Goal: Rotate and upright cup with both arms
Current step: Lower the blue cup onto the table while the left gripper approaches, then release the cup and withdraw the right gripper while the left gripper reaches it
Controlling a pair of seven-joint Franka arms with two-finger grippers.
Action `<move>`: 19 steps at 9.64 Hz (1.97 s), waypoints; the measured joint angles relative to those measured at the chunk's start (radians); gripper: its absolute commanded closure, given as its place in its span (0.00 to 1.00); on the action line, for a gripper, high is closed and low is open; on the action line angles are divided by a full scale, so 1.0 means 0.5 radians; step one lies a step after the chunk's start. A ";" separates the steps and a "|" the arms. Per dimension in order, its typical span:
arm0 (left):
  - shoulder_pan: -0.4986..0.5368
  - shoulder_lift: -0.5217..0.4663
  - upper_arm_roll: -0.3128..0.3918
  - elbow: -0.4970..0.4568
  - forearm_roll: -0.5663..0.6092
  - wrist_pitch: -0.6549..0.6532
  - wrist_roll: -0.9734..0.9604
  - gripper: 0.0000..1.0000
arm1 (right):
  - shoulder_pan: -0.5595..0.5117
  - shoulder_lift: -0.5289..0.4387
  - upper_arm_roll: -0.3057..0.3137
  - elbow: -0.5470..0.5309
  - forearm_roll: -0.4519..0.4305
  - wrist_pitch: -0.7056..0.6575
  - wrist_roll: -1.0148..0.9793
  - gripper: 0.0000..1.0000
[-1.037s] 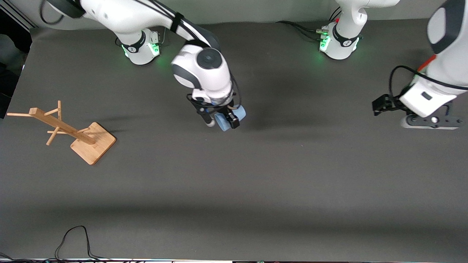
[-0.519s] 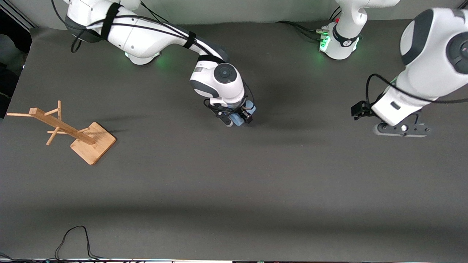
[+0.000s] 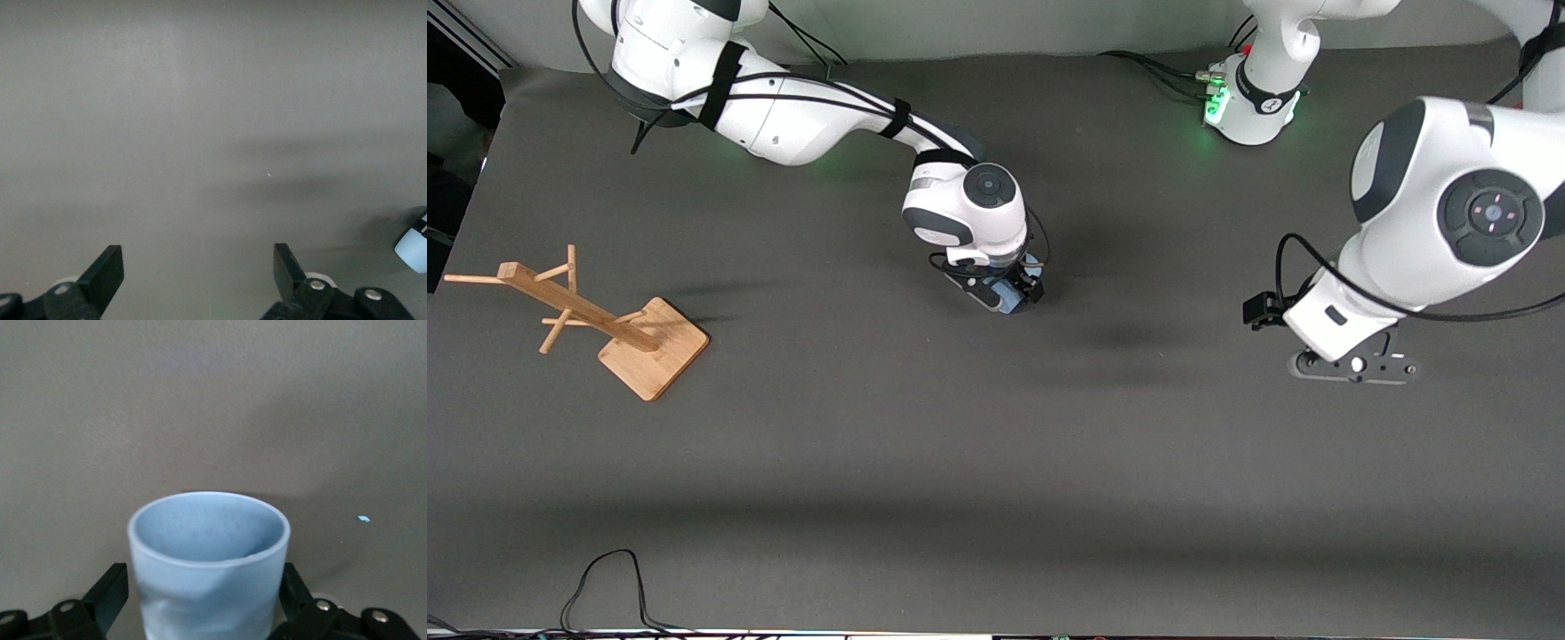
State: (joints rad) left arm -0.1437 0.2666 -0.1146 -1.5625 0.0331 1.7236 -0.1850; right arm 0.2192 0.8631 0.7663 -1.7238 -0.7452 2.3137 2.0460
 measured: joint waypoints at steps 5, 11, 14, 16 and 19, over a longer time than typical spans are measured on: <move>-0.238 0.142 -0.012 0.017 -0.001 0.120 -0.354 0.00 | -0.131 -0.364 0.128 0.137 0.117 -0.339 -0.290 0.00; -0.558 0.512 -0.016 0.082 -0.006 0.442 -0.997 0.00 | -0.221 -1.134 -0.681 0.161 1.015 -0.432 -1.985 0.00; -0.568 0.689 -0.036 0.142 -0.195 0.439 -1.416 0.00 | -0.209 -1.374 -1.069 0.177 1.407 -0.656 -2.795 0.00; -0.566 0.814 -0.036 0.184 -0.518 0.383 -1.631 0.00 | -0.214 -1.545 -1.331 0.175 1.526 -0.892 -3.259 0.00; -0.596 0.931 -0.049 0.212 -0.561 0.245 -1.758 0.02 | -0.212 -1.739 -1.569 0.123 1.543 -1.151 -3.780 0.00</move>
State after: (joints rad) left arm -0.4419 0.7323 -0.1391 -1.4563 -0.2475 1.8463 -1.0637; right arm 0.1133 -0.0062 -0.0181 -1.6625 0.0265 1.7383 0.1559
